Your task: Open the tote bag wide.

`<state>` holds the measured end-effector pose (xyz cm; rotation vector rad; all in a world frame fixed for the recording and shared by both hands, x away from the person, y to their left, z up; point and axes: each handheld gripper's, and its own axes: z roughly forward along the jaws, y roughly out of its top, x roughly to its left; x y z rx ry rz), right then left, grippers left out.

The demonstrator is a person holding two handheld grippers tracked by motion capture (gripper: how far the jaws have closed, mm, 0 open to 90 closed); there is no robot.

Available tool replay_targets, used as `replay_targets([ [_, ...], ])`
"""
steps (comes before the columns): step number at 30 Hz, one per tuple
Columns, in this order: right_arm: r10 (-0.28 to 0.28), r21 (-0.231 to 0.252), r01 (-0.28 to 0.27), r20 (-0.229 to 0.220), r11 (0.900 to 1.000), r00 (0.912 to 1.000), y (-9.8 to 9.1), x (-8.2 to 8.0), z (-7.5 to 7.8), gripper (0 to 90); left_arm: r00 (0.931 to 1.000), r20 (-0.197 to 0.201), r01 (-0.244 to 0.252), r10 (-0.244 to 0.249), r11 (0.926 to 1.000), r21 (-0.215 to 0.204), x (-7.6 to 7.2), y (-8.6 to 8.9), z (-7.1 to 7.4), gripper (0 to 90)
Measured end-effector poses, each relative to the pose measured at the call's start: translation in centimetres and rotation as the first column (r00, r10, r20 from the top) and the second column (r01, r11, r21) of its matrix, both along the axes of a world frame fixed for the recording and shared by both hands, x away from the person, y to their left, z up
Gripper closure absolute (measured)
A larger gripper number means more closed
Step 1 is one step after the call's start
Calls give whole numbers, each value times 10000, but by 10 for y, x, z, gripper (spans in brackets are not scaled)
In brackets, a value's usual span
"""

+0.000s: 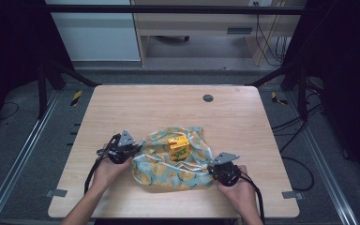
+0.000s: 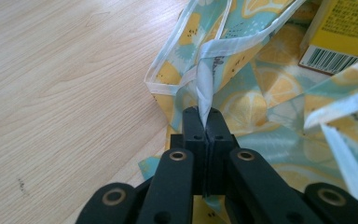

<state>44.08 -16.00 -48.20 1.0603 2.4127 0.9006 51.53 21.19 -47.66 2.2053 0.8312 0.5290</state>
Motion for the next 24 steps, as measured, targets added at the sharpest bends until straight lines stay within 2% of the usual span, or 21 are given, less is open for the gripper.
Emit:
replay_targets([
  [12,-316,1,316,-88,9995,9995,-11,1,-1,900,9997,-147,-212,211,9998,-34,2,5,-5,900],
  [24,-361,2,361,-216,9993,9991,-13,1,-4,900,9994,-163,-304,304,9995,31,3,6,-8,900],
])
